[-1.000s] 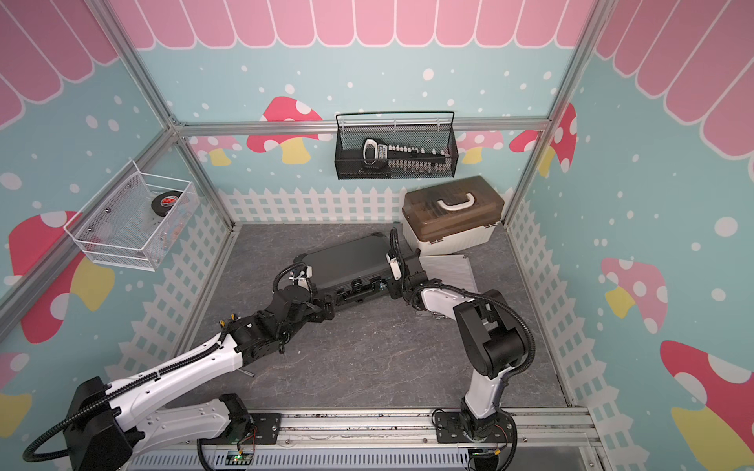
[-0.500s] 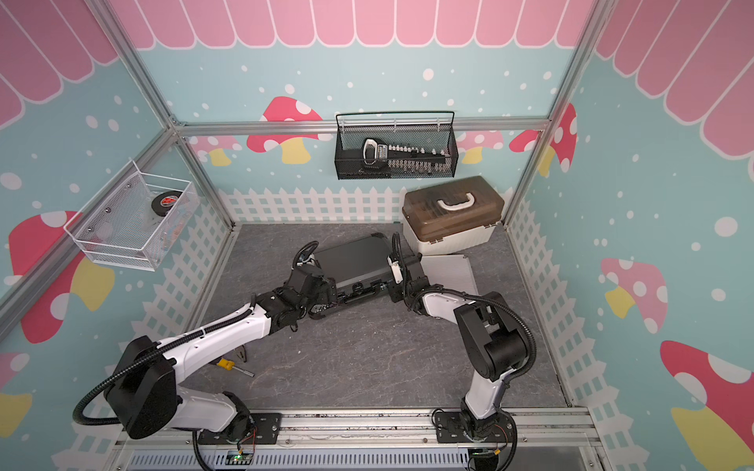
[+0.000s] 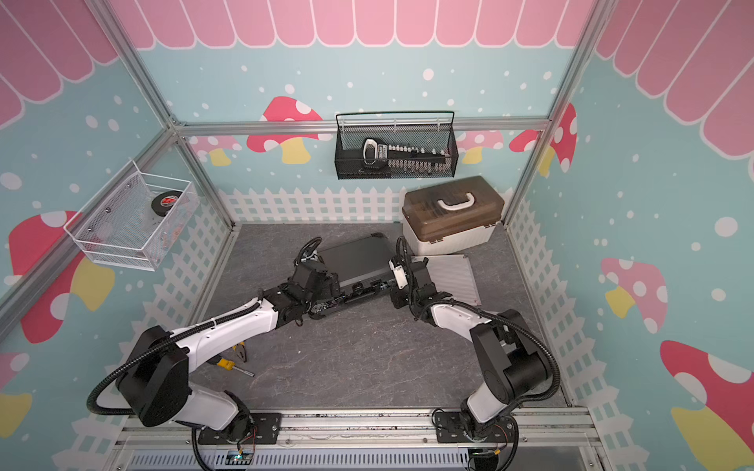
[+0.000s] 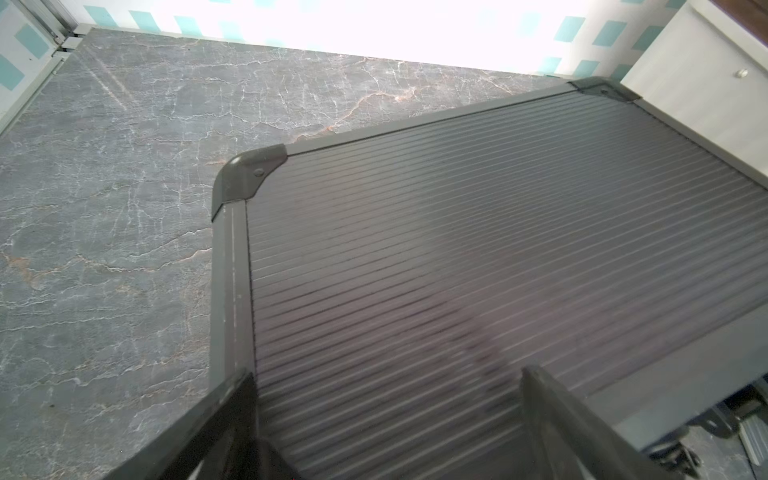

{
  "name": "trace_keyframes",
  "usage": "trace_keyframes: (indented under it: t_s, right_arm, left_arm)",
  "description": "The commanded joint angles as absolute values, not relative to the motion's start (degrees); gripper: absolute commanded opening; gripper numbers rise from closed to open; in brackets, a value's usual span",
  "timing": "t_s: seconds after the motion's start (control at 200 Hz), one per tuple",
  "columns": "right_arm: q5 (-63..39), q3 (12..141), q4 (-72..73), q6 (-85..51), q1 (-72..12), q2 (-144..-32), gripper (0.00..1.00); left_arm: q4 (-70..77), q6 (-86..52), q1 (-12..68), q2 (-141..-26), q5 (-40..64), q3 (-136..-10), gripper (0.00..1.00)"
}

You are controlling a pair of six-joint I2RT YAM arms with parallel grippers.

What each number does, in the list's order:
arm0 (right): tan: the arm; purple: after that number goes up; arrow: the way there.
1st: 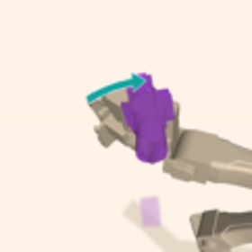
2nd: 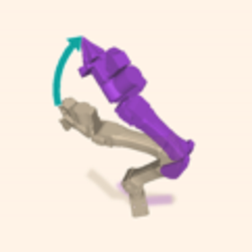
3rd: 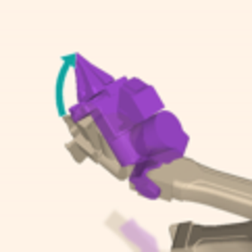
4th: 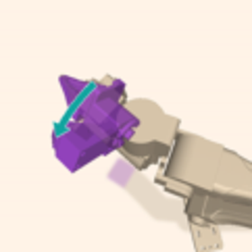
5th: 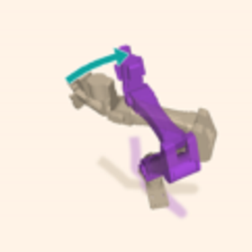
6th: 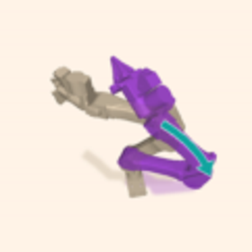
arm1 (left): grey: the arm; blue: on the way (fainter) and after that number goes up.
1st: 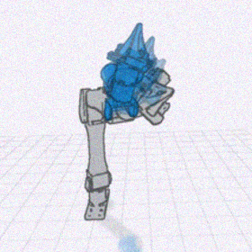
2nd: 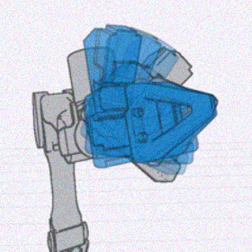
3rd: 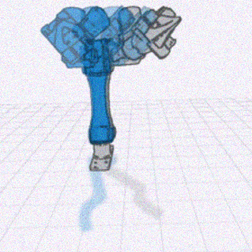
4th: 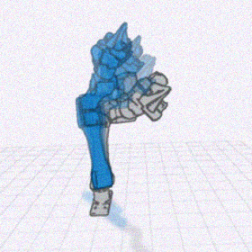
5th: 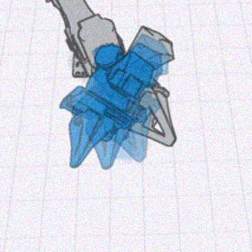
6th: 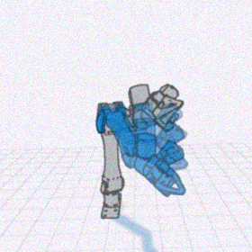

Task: Close the poker set cases
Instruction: Close the lid of the poker set case, then adjust the poker set case at the center of the board.

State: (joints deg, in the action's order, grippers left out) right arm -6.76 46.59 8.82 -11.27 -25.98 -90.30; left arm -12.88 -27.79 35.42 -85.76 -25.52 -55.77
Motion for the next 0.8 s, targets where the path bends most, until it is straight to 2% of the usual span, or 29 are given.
trace_keyframes:
  t_s: [0.0, 0.21, 0.48, 0.645, 0.79]
  right_arm:
    - [-11.4, 45.4, 9.3, -11.3, -26.7, -89.4, 0.25]
    - [-16.8, 43.4, 17.8, -15.2, -27.5, -90.5, 0.37]
    - [-18.6, 44.2, 26.3, -20.5, -27.8, -95.2, 0.41]
    - [-18.9, 45.7, 29.4, -22.4, -28.3, -98.3, 0.39]
    - [-18.6, 47.0, 30.5, -23.3, -28.9, -100.3, 0.3]
  left_arm:
    - [-14.8, -28.3, 35.8, -87.2, -22.4, -55.5, 0.99]
    - [-14.3, -28.0, 35.9, -87.2, -22.0, -55.6, 0.99]
    - [-14.3, -28.1, 35.8, -87.0, -22.0, -55.3, 0.99]
    - [-14.3, -28.0, 35.8, -86.8, -21.9, -55.3, 0.99]
    - [-14.4, -27.9, 35.9, -86.9, -21.8, -55.3, 0.99]
